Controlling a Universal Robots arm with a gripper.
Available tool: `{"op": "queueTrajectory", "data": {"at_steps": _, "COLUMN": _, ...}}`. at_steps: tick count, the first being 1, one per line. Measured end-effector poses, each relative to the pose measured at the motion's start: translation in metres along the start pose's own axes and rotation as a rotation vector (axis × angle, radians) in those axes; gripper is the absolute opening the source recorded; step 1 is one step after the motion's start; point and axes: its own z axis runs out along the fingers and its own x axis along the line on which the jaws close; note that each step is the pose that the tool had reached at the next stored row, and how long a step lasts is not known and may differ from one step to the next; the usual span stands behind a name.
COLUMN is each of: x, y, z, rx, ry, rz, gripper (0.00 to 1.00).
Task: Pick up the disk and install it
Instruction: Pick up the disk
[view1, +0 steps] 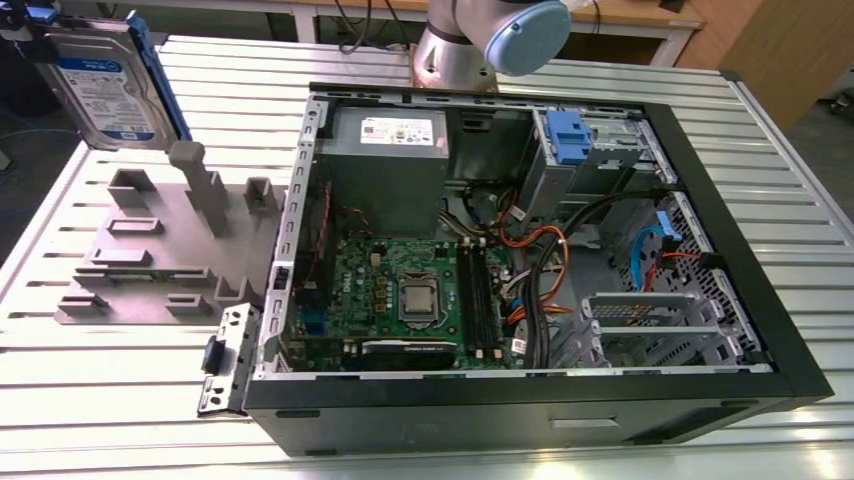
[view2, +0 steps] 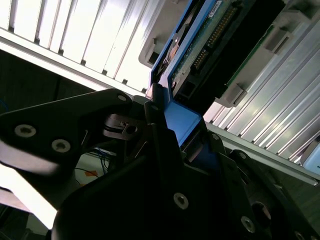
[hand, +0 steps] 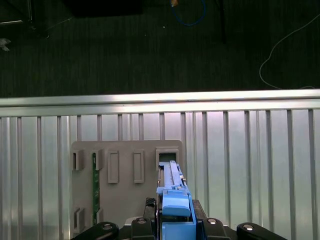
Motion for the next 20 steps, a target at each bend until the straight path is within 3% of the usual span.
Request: {"op": "queueTrajectory", "data": {"at_steps": 20, "x": 0.0, "y": 0.0, "z": -0.0028, "rx": -0.0001, "ry": 0.0001, "rz": 0.0, "gripper": 0.36}}
